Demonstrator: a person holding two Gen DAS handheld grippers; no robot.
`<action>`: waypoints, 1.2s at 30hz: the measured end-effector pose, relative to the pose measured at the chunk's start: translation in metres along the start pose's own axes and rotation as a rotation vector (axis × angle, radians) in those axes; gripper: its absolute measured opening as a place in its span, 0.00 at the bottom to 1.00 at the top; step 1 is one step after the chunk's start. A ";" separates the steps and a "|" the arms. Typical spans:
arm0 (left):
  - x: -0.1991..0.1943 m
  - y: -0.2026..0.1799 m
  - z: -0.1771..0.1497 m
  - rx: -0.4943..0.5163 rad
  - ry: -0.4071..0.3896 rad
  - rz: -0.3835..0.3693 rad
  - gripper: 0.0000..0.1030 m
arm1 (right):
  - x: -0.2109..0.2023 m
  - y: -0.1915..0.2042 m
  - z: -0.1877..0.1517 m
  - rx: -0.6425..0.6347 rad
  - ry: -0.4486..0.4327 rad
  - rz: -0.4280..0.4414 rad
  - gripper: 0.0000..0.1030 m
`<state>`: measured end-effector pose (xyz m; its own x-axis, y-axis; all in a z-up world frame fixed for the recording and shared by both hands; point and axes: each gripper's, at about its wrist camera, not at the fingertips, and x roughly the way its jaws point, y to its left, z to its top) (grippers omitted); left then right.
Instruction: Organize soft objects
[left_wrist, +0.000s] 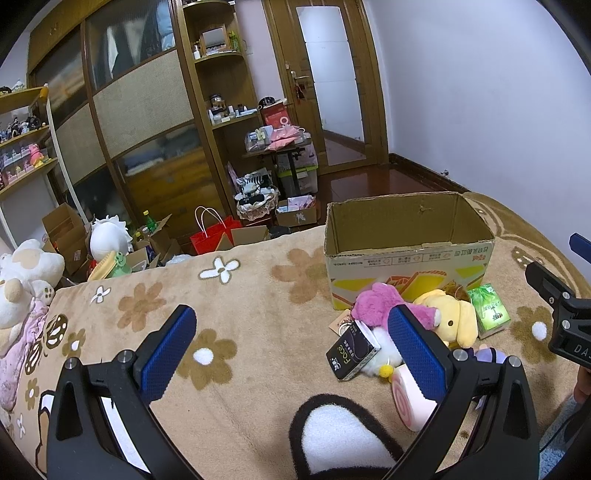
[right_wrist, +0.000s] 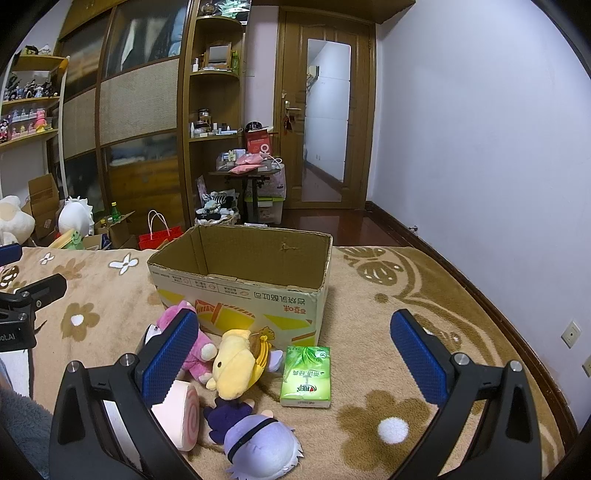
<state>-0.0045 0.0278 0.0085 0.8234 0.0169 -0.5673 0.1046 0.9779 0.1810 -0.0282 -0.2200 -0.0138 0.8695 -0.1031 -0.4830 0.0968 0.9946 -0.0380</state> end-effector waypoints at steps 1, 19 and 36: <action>0.000 0.000 0.000 -0.001 0.002 -0.001 1.00 | 0.000 0.000 0.000 0.000 0.000 -0.001 1.00; 0.034 -0.021 0.007 -0.026 0.179 -0.116 1.00 | 0.020 0.007 -0.011 -0.018 0.098 -0.011 1.00; 0.098 -0.053 -0.009 -0.043 0.436 -0.227 0.99 | 0.063 0.002 -0.030 0.021 0.360 0.076 1.00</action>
<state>0.0654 -0.0203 -0.0641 0.4712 -0.1208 -0.8737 0.2235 0.9746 -0.0142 0.0122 -0.2243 -0.0704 0.6487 -0.0142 -0.7609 0.0520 0.9983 0.0257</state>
